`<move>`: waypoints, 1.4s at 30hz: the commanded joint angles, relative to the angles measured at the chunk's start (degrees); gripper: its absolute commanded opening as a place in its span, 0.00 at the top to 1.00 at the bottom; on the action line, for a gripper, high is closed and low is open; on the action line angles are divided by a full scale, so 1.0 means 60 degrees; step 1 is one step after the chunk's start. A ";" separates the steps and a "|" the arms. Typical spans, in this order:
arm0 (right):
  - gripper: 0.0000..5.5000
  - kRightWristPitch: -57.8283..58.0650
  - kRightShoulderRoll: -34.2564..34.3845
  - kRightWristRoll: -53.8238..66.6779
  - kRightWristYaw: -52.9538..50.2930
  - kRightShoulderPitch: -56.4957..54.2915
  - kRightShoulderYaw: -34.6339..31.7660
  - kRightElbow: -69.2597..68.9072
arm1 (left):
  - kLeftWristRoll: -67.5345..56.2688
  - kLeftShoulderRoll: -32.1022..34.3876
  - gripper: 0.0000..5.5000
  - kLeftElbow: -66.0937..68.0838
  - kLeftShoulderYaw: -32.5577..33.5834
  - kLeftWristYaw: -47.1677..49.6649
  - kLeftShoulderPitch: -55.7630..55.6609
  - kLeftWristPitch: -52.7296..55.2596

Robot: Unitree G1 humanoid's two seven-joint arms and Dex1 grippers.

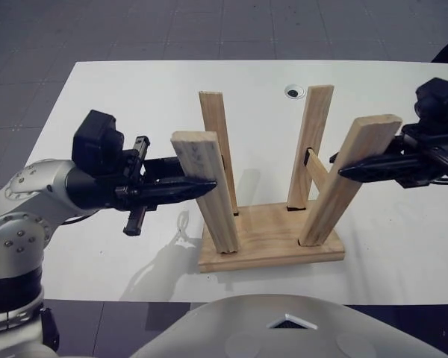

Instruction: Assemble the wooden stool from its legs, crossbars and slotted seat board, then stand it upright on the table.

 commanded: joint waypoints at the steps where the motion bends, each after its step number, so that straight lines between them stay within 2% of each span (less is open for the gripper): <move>1: 0.80 0.0350 0.0425 -0.1049 -0.0071 -0.1004 0.1164 0.1192 | 0.1196 0.0005 0.80 0.0769 -0.1219 -0.0401 -0.0285 0.0427; 10: 0.80 0.0392 0.0665 -0.2326 0.0852 -0.2503 0.2493 0.3146 | 0.2062 0.0128 0.80 0.2500 -0.1857 -0.0905 -0.0412 0.0143; 14: 0.80 0.0621 0.0141 -0.1906 0.1535 -0.2104 0.2321 0.2313 | 0.1445 0.0322 0.80 0.1572 -0.1627 -0.0994 0.0141 0.0295; 22: 0.79 0.1851 -0.0206 -0.0715 0.1417 -0.1558 0.1391 0.1090 | -0.0607 0.0645 0.80 -0.0926 -0.1189 -0.0233 0.1115 0.0907; 27: 0.79 0.2518 -0.0186 -0.0171 0.1121 -0.1505 0.0865 0.0851 | -0.0963 0.1006 0.80 -0.0859 -0.0803 -0.0005 0.1326 0.0757; 32: 0.79 0.1865 0.0537 -0.1212 0.0227 -0.1859 0.1198 0.1748 | 0.0219 0.0881 0.80 0.0254 -0.1369 -0.0040 0.0474 0.0370; 37: 0.79 0.1461 0.1075 -0.2056 0.0123 -0.2357 0.1828 0.2584 | 0.0777 0.0715 0.80 0.0953 -0.1870 -0.0312 -0.0047 0.0346; 42: 0.79 0.2044 0.1475 -0.2415 0.0260 -0.2931 0.2592 0.3939 | 0.1023 0.0427 0.80 0.1948 -0.2651 -0.0582 -0.0464 0.0655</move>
